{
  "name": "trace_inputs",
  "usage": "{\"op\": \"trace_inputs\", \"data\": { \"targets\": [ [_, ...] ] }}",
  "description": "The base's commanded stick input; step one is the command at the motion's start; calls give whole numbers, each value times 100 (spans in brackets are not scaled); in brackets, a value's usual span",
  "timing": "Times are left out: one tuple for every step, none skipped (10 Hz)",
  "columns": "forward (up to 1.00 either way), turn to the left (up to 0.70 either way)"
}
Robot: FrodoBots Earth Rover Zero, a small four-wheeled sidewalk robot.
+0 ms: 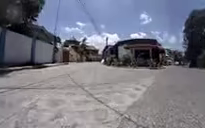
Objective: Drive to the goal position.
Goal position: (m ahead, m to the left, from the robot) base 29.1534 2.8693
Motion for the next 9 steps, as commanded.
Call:
{"op": "trace_inputs", "data": {
  "targets": [
    [100, 12],
    [100, 12],
    [100, 12],
    [100, 12],
    [100, 12],
    [100, 12],
    [100, 12],
    [100, 12],
    [100, 12]
  ]
}}
